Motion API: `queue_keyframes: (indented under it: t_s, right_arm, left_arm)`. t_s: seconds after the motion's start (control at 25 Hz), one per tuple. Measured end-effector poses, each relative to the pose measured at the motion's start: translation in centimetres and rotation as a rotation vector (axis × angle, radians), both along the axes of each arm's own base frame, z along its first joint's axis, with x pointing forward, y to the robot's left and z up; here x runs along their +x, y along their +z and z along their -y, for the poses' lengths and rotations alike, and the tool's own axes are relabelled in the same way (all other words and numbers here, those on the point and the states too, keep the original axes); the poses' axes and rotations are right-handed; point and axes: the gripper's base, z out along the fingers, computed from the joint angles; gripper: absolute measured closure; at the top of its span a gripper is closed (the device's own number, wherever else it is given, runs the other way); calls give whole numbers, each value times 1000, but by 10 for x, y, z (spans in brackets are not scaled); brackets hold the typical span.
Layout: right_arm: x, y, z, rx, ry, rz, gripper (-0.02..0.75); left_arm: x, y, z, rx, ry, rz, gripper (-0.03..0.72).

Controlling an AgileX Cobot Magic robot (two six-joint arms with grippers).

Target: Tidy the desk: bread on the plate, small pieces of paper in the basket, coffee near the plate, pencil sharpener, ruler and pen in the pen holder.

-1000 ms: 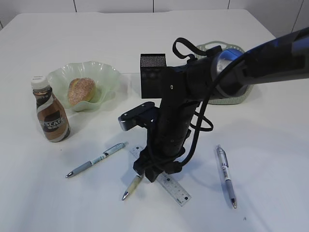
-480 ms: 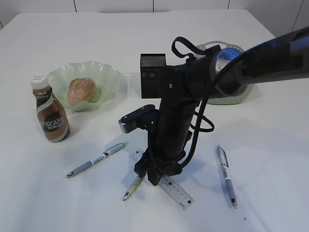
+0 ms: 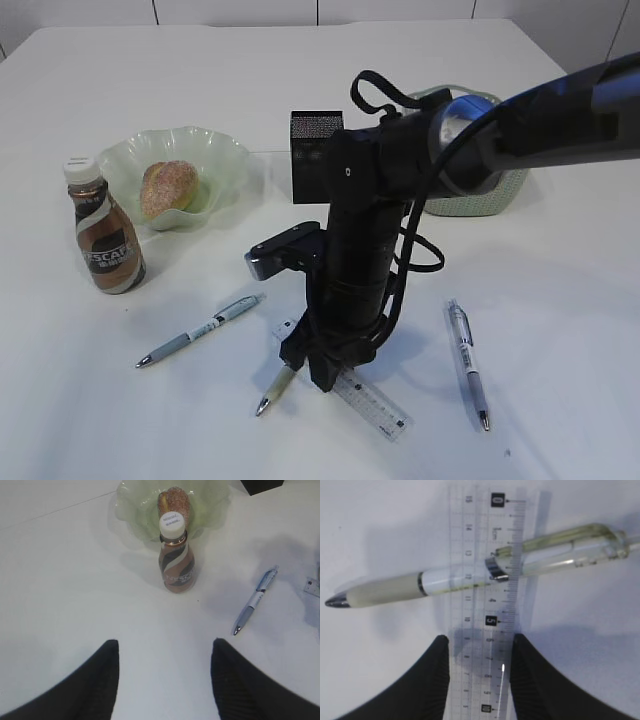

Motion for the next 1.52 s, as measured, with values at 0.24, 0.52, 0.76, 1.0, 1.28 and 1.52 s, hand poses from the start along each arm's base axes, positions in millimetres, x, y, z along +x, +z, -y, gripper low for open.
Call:
queue_keyframes:
  t_s: [0.24, 0.52, 0.76, 1.0, 1.28, 1.52]
  right_arm:
    - [-1, 3, 0, -13, 8, -29, 430]
    - [9, 18, -7, 12, 11, 2, 430]
    - [17, 33, -12, 39, 15, 41, 430]
    - [20, 37, -14, 44, 14, 49, 430]
    - [25, 44, -14, 42, 6, 83, 430]
    - [42, 69, -16, 50, -32, 181, 431]
  left_arm:
    - [0, 0, 0, 0, 0, 0, 276]
    - [0, 0, 0, 0, 0, 0, 276]
    - [0, 0, 0, 0, 0, 0, 276]
    - [1, 2, 0, -5, -2, 24, 276]
    - [4, 5, 1, -15, -5, 68, 276]
    - [6, 7, 0, 4, -4, 98, 276]
